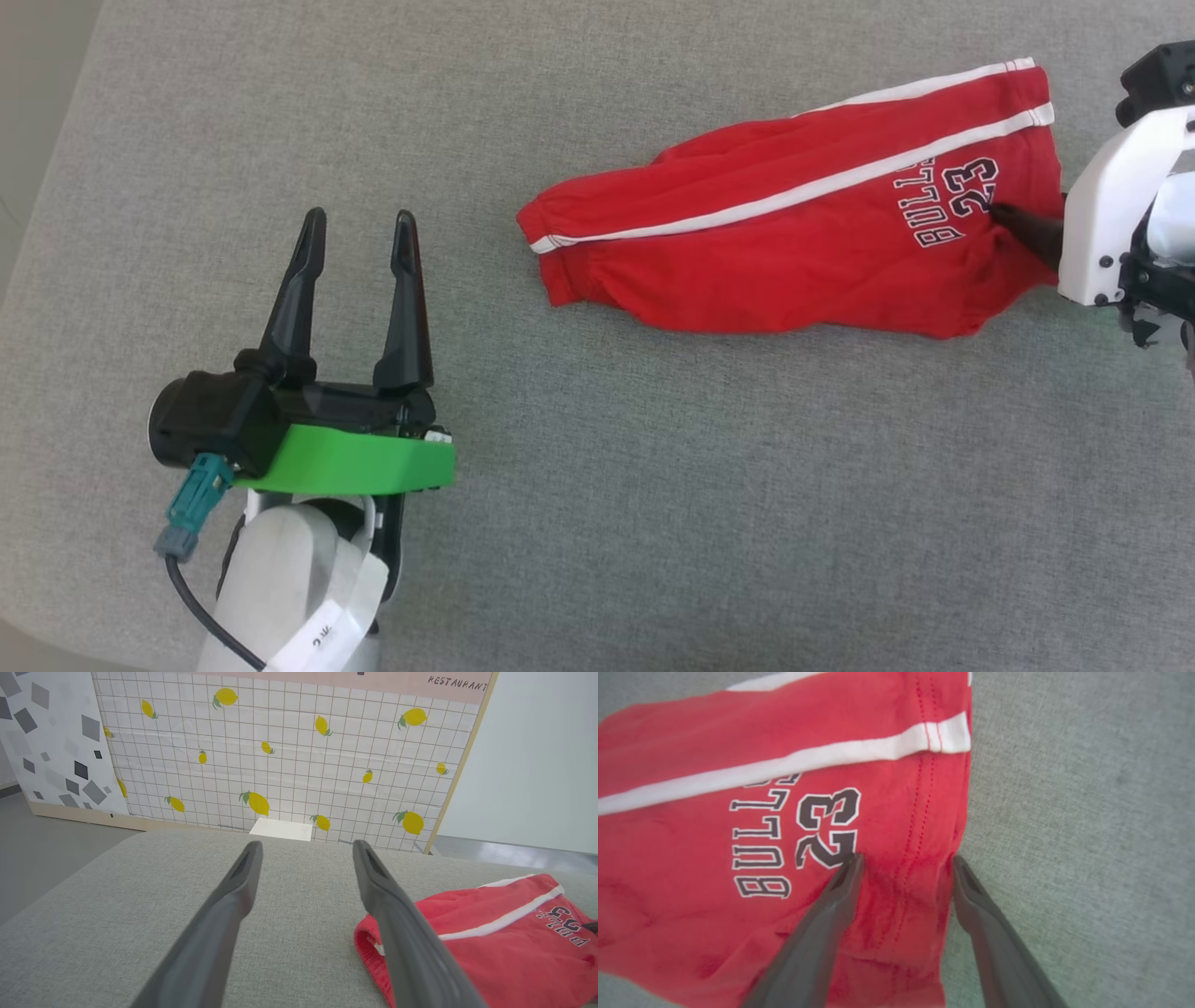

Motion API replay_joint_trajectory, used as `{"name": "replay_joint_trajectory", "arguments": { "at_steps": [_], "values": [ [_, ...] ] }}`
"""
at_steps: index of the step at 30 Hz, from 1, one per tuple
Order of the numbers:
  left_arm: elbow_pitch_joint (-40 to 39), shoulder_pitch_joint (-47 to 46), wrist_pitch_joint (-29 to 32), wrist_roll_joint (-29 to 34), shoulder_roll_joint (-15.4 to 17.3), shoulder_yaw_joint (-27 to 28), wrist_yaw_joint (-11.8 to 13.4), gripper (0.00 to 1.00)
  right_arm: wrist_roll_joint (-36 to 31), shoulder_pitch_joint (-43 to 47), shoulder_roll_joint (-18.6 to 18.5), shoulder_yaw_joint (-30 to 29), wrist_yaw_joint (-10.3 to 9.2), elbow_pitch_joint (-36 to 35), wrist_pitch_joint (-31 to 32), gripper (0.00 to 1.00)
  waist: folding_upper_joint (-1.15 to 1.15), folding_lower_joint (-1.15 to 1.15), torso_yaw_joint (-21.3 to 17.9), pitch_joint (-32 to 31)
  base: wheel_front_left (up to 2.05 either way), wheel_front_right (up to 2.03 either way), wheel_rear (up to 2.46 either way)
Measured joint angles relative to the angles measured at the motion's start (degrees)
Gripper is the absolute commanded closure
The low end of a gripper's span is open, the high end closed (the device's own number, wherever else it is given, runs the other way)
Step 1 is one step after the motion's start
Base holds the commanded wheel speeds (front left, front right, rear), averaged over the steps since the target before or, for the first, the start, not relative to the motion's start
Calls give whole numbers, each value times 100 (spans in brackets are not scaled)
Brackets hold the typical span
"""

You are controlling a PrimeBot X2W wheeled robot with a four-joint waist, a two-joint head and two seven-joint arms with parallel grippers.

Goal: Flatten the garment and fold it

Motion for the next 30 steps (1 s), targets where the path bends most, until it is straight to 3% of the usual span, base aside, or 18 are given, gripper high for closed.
{"name": "replay_joint_trajectory", "arguments": {
  "at_steps": [22, 30],
  "values": [
    [125, -9, 0, -18, -27, 64, -49, 0, -115, 16, 58, -355, 1, 18, 89, 100, 0, 0, -111, -170, 0, 0, 0],
    [209, 10, 0, -38, -32, 60, -47, 0, -196, 437, -280, -965, 1, -91, 244, 100, 0, 0, -219, -415, 0, 0, 0]
  ]
}}
